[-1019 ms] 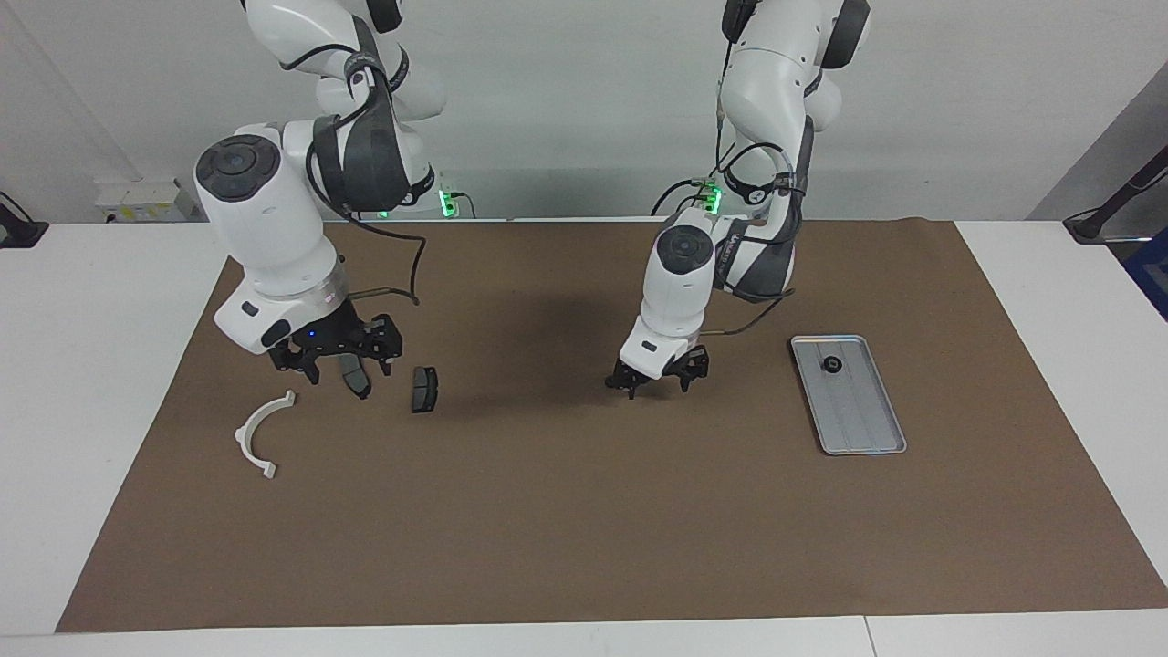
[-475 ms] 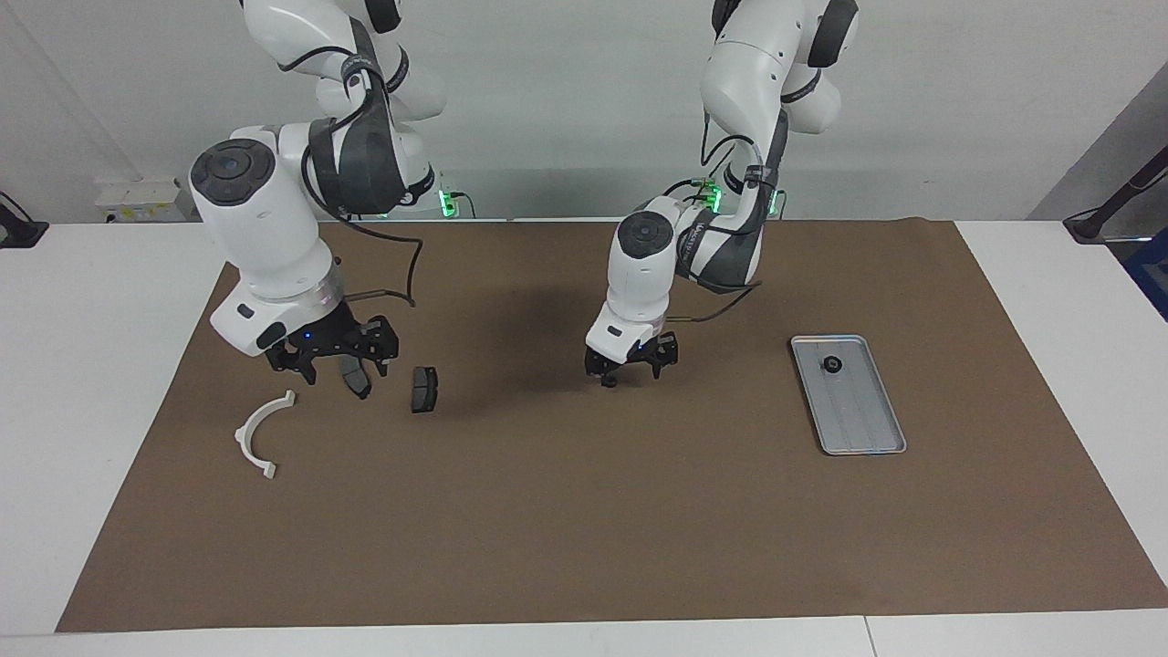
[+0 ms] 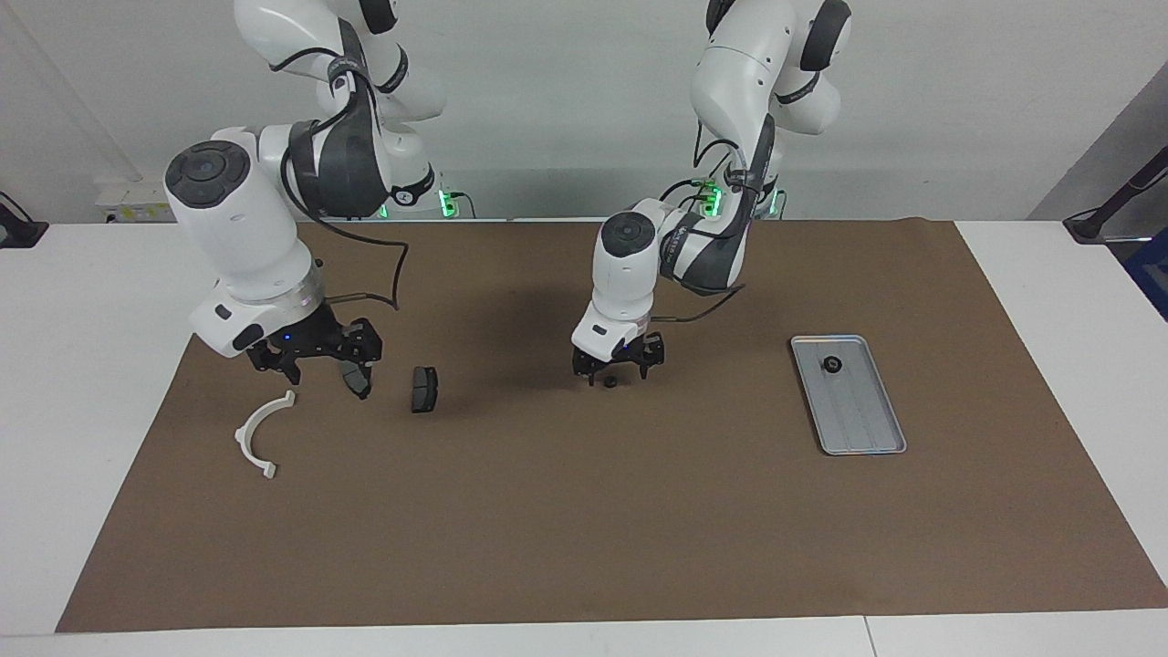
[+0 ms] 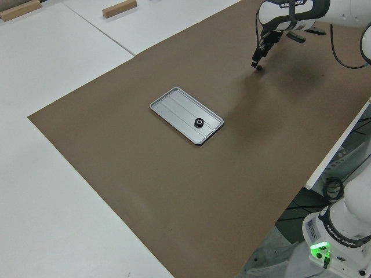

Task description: Pick bearing gear from pile to tray

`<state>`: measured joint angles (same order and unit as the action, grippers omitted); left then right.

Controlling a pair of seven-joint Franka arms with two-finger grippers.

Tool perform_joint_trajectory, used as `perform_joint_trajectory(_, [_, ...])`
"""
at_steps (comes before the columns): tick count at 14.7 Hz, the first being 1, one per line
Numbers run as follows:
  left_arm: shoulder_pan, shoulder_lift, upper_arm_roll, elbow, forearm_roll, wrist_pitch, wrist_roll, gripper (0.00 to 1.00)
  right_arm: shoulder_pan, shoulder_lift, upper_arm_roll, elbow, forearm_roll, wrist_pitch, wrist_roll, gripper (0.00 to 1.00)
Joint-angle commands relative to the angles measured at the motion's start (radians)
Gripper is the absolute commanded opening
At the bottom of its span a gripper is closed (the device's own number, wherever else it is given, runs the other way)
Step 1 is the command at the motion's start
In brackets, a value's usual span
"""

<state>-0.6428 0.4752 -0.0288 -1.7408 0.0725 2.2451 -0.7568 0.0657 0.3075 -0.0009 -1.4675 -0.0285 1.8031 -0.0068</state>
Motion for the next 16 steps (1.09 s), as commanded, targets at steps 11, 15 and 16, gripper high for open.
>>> perform_joint_trajectory(11, [-0.032, 0.037, 0.024, 0.007, 0.053, 0.007, -0.049, 1.00, -0.018, -0.352, 0.013, -0.185, 0.027, -0.151, -0.021, 1.00])
perform_joint_trajectory(15, [-0.031, 0.028, 0.024, 0.007, 0.053, -0.001, -0.047, 1.00, -0.015, -0.355, 0.013, -0.183, 0.027, -0.160, -0.021, 1.00])
perform_joint_trajectory(16, [-0.029, 0.019, 0.024, 0.009, 0.053, -0.005, -0.047, 1.00, -0.017, -0.355, 0.013, -0.185, 0.027, -0.171, -0.021, 1.00])
